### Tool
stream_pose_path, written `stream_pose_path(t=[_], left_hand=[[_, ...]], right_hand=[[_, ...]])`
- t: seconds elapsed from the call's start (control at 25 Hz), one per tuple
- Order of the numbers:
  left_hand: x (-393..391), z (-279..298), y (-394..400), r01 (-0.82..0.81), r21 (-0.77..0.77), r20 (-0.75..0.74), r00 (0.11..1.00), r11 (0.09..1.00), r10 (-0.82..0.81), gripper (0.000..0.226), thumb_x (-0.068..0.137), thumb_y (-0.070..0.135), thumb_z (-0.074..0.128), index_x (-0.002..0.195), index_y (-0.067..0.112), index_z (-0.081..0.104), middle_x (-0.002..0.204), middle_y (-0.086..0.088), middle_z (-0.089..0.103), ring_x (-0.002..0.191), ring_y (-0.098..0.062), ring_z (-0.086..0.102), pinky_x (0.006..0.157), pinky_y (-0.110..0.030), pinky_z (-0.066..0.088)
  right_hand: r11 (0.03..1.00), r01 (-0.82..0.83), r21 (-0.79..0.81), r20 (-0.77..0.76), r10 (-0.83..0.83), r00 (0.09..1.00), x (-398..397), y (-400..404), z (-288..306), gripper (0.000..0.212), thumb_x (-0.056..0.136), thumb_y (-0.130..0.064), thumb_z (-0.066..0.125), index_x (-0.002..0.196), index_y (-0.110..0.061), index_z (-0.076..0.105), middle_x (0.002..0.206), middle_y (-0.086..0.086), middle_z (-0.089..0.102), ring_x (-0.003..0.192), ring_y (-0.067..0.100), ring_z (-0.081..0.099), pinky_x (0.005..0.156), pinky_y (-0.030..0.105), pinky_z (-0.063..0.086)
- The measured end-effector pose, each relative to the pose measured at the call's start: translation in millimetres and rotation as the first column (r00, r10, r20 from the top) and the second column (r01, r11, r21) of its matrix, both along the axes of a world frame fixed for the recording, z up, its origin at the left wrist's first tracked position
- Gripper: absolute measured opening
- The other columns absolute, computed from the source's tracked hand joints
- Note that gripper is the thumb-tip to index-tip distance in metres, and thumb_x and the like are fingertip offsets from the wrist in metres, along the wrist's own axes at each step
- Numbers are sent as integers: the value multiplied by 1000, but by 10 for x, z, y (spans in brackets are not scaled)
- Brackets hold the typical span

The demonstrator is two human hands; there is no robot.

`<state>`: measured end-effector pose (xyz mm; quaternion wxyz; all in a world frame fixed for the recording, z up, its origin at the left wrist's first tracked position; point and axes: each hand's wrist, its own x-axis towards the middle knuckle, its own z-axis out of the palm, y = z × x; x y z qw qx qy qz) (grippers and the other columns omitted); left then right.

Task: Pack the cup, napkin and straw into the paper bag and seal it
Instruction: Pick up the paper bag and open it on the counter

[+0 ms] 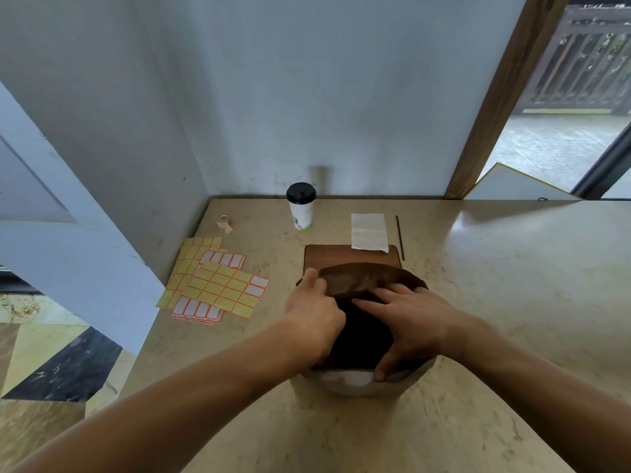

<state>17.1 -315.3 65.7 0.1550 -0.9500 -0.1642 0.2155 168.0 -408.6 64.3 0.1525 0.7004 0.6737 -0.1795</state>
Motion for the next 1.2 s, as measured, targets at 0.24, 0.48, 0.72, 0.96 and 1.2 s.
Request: stream_pose_path(t=[0.24, 0.48, 0.72, 0.96, 1.2], left_hand=[[-1, -186, 156, -146, -236, -21, 989, 961, 145, 82, 66, 61, 77, 132, 21, 51, 115, -3, 62, 105, -24, 57, 89, -38, 48], [-69, -151, 294, -187, -251, -88, 982, 950, 170, 119, 56, 77, 71, 150, 25, 20, 147, -8, 40, 133, -30, 39, 109, -43, 33], [-136, -81, 502, -252, -274, -174, 962, 928, 210, 123, 57, 80, 69, 152, 29, 10, 155, -7, 31, 139, -30, 31, 113, -45, 29], [-141, -66, 699, -263, -297, -190, 958, 918, 214, 124, 55, 80, 69, 152, 32, 7, 155, -8, 27, 139, -32, 29, 113, -47, 27], [-105, -97, 821, -267, -325, -181, 959, 907, 217, 124, 57, 78, 70, 152, 31, 7, 158, -9, 22, 142, -35, 24, 115, -50, 22]], right_hand=[[1000, 2, -9, -25, -2, 1000, 34, 17, 8, 115, 56, -83, 61, 149, -42, 8, 157, -9, 21, 143, 22, 20, 115, 43, 22], [999, -48, 12, -56, 48, 997, 69, 60, 51, 114, 58, -83, 59, 150, -40, 7, 159, -11, 16, 146, 20, 16, 116, 40, 22], [990, -119, 74, -163, 130, 978, 55, 239, 152, 106, 62, -80, 60, 149, -42, 13, 155, -19, 24, 143, 12, 22, 114, 36, 29], [945, -12, 327, -410, 154, 899, 57, 561, 397, 70, 74, -76, 51, 136, -45, 45, 125, -24, 58, 112, -5, 53, 95, 27, 49], [763, 340, 550, -523, -3, 852, 323, 1346, 431, 42, 79, -59, 62, 114, -36, 66, 104, -22, 68, 86, -5, 65, 83, 31, 55]])
